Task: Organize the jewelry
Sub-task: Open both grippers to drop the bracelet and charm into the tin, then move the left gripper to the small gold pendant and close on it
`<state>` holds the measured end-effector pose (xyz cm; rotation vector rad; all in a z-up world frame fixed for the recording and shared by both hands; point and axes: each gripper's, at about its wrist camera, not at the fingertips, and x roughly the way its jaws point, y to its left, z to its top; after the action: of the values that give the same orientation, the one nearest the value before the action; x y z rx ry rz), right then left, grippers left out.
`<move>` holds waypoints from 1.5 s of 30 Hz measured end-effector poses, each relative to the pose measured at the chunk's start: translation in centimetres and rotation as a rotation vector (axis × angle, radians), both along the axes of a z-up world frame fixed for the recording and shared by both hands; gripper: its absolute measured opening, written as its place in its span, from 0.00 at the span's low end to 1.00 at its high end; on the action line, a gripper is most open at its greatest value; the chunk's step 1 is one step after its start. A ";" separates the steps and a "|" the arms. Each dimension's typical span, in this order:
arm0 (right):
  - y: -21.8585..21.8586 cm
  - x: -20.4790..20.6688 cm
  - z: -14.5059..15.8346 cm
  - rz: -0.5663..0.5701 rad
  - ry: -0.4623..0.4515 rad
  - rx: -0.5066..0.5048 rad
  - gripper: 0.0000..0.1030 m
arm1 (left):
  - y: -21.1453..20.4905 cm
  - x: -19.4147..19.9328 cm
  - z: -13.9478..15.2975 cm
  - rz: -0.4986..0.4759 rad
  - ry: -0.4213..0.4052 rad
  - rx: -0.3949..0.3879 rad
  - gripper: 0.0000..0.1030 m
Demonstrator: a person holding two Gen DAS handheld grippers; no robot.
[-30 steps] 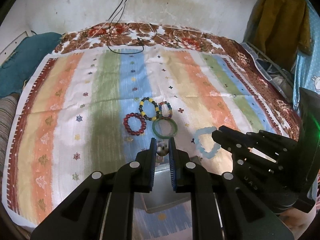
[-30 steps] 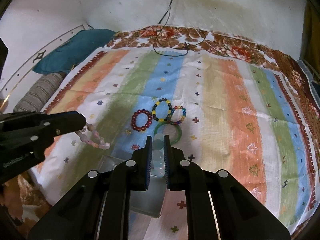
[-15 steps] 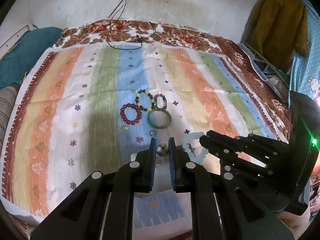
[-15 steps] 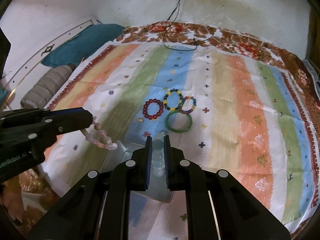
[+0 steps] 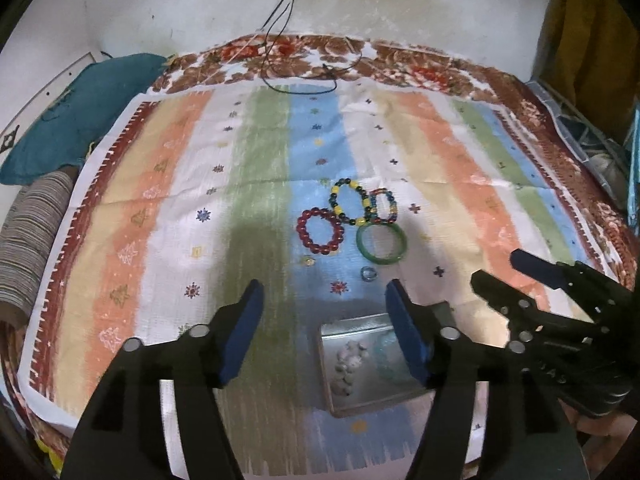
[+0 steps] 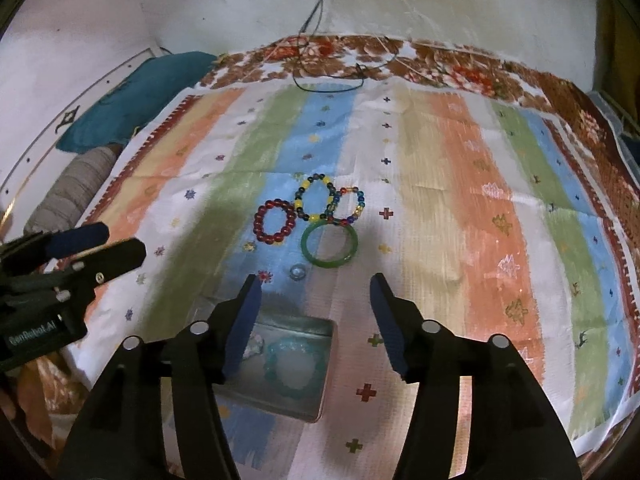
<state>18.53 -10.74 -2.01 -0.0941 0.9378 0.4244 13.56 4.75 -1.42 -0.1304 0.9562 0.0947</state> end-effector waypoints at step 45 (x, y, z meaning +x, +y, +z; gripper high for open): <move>4.8 7.0 -7.7 0.062 0.192 -0.118 0.75 | 3.9 9.9 -9.8 0.059 0.257 -0.056 0.82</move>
<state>25.53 -5.99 -9.72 -0.1928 1.1516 0.4405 23.43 8.61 -11.23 -0.2015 1.2120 0.1415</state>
